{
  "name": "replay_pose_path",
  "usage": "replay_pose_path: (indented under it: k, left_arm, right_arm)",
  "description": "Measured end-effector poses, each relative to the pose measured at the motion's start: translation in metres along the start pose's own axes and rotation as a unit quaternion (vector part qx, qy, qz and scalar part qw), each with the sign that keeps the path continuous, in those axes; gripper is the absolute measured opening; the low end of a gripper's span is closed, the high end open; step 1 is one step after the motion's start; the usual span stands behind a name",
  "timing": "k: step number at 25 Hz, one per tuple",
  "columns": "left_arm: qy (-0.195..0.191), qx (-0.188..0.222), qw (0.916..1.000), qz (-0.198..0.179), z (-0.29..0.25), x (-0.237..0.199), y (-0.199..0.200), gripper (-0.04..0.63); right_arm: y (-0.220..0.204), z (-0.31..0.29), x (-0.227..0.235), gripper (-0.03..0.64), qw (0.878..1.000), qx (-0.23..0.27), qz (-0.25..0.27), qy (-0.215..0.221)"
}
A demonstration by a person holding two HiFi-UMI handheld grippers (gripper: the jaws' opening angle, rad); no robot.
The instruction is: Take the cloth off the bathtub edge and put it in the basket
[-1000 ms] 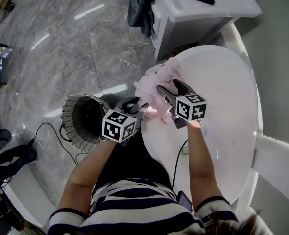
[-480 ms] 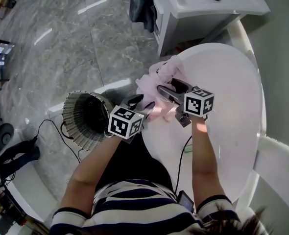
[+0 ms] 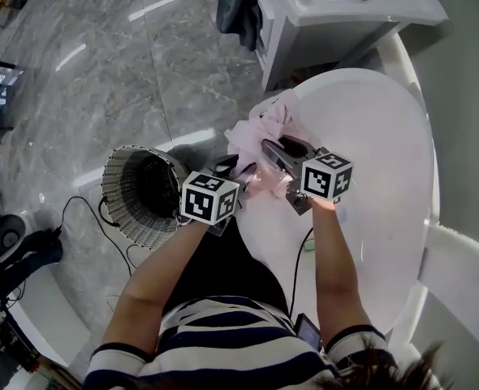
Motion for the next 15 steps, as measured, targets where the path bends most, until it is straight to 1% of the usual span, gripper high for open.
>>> replay_pose_path:
  k: [3, 6, 8, 12, 15]
  left_arm:
    - [-0.005, 0.006, 0.9999, 0.009, 0.007, 0.000, -0.005, 0.179]
    - [-0.011, 0.015, 0.9994, 0.030, 0.013, -0.003, -0.010, 0.164]
    - [-0.014, 0.018, 0.9990, 0.039, 0.018, -0.004, -0.012, 0.138]
    - [-0.019, 0.022, 0.9992, 0.029, 0.032, -0.003, -0.016, 0.052]
    - [-0.026, 0.022, 0.9993, 0.018, 0.041, -0.002, -0.024, 0.043]
  right_arm:
    - [-0.005, 0.001, -0.008, 0.116, 0.999, -0.011, 0.022, -0.023]
    - [-0.009, 0.001, -0.017, 0.100, 0.998, -0.024, 0.037, -0.038]
    - [-0.011, 0.002, -0.022, 0.096, 0.998, -0.029, 0.045, -0.042]
    - [-0.012, 0.003, -0.033, 0.094, 0.997, -0.034, 0.051, -0.050]
    - [-0.015, 0.004, -0.043, 0.092, 0.997, -0.037, 0.053, -0.053]
Point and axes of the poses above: the fingertips, and each gripper's own axes: z backward along the fingers, x to its right, y out of its top, the point moved 1 cm from there along z, backward along the fingers, and after that the axes turned 9 degrees about z, right-handed, at the moved point
